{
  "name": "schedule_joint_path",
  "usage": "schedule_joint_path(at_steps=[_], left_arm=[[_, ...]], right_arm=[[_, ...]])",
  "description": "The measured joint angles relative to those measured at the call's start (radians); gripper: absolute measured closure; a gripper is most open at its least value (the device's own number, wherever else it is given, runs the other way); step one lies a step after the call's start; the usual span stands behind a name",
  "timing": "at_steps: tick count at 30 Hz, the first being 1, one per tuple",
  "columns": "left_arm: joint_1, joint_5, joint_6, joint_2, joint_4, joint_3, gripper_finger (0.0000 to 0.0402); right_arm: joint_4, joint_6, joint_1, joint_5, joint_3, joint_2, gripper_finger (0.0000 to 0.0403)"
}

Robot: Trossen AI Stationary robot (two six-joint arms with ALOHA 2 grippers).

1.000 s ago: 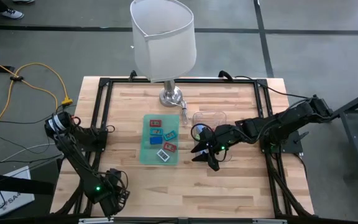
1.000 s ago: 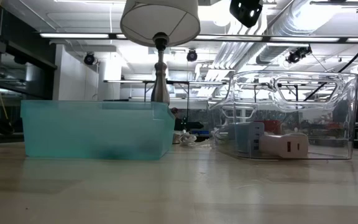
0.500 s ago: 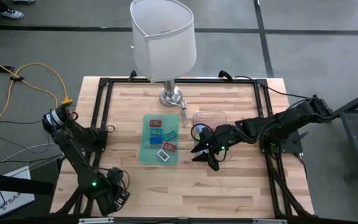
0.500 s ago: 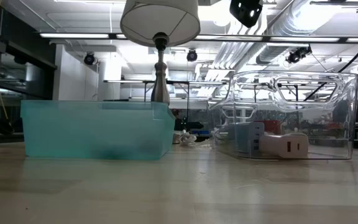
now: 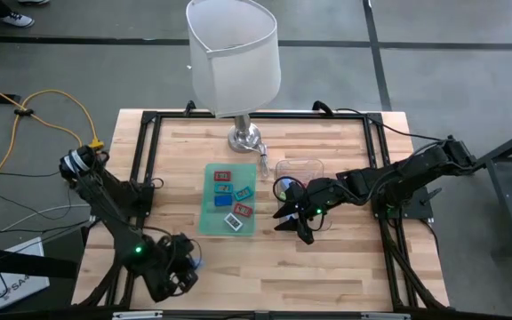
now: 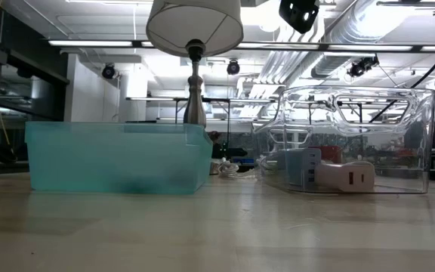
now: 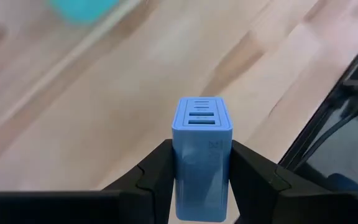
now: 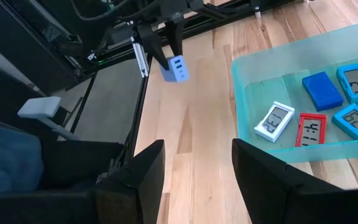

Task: Pick & Place Office items
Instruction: Put the violet charger adapter into the transparent bin

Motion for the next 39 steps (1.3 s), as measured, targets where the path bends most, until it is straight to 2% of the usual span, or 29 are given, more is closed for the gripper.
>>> schedule_joint_path(at_steps=[8, 15, 21, 27, 39], left_arm=[[0.131, -0.122, 0.252, 0.0, 0.084, 0.0, 0.0275], [0.229, -0.127, 0.548, 0.0, 0.228, 0.0, 0.0275], [0.27, -0.156, 0.732, 0.001, 0.301, 0.0, 0.0275], [0.28, -0.241, 0.837, 0.001, 0.332, 0.0, 0.0275], [0.271, -0.426, 0.89, -0.003, 0.413, -0.018, 0.0275]], right_arm=[[0.0, 0.0, 0.0, 0.0, 0.0, 0.0, 0.023], [0.0, 0.0, 0.0, 0.0, 0.0, 0.0, 0.023], [0.0, 0.0, 0.0, 0.0, 0.0, 0.0, 0.023], [0.0, 0.0, 0.0, 0.0, 0.0, 0.0, 0.023], [0.0, 0.0, 0.0, 0.0, 0.0, 0.0, 0.023]])
